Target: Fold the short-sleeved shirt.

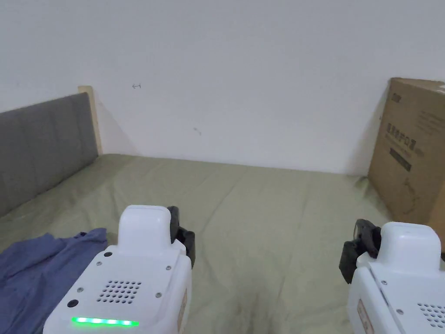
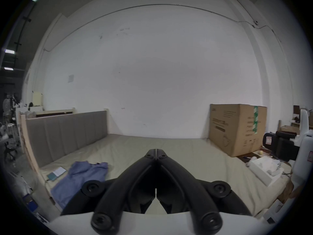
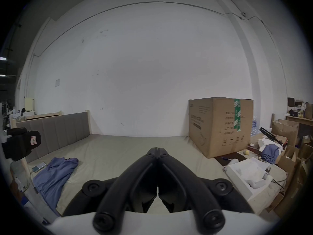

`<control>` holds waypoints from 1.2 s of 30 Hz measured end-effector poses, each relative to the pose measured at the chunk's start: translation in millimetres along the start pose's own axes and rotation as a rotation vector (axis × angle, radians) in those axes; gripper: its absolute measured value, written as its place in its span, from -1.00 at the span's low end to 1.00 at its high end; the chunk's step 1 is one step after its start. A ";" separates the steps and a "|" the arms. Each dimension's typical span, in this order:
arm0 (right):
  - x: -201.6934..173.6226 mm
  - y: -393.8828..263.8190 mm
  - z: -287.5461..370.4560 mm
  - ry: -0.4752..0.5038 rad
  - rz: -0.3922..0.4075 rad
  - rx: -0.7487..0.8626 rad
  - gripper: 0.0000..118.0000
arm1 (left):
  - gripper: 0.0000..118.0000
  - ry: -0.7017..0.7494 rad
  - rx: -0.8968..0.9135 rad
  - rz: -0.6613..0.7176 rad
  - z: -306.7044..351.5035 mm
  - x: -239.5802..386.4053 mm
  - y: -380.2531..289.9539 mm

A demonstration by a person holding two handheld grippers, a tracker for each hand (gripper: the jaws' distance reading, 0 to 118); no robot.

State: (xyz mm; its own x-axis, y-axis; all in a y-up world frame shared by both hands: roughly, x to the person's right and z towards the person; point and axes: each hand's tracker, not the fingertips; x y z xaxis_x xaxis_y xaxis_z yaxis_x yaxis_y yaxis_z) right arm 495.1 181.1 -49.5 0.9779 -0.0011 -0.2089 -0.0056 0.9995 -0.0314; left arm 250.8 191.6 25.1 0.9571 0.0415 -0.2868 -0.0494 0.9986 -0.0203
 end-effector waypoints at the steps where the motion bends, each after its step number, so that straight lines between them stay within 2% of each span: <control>1: -6.4 1.5 -4.6 0.035 -0.002 -0.003 -1.00 | -1.00 0.051 0.003 -0.023 0.3 -4.1 2.3; 4: -32.5 5.5 -20.0 0.130 0.006 -0.013 -1.00 | -1.00 0.169 0.002 -0.080 -0.2 -25.7 7.5; 9: -89.5 7.6 -44.8 0.309 0.031 -0.022 -1.00 | -1.00 0.338 0.001 -0.011 16.5 -82.0 12.0; 12: -124.4 8.4 -52.1 0.402 0.018 -0.021 -1.00 | -1.00 0.445 -0.020 -0.034 30.2 -112.9 13.4; 15: -156.2 6.1 -54.2 0.492 0.042 -0.034 -1.00 | -1.00 0.548 -0.035 -0.042 44.7 -140.0 13.1; 20: -195.2 -7.2 -53.5 0.583 0.078 -0.072 -1.00 | -1.00 0.591 -0.067 0.012 54.9 -167.2 1.9; 26: -222.7 -21.7 -63.4 0.624 0.107 -0.124 -1.00 | -1.00 0.599 -0.179 0.035 27.2 -188.9 -26.6; 31: -239.4 -34.2 -81.8 0.639 0.117 -0.173 -1.00 | -1.00 0.539 -0.313 0.123 -25.4 -222.3 -69.3; 36: -249.4 -55.4 -99.0 0.636 0.126 -0.244 -1.00 | -1.00 0.468 -0.545 0.214 -101.2 -263.4 -141.0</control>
State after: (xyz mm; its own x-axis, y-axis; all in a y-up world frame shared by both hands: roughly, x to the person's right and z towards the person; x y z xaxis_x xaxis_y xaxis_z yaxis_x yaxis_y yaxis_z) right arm 230.9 122.9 -92.5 0.6545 0.0219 -0.7557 -0.2312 0.9575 -0.1724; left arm -23.3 36.5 6.6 0.6953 0.0934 -0.7126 -0.4718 0.8073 -0.3545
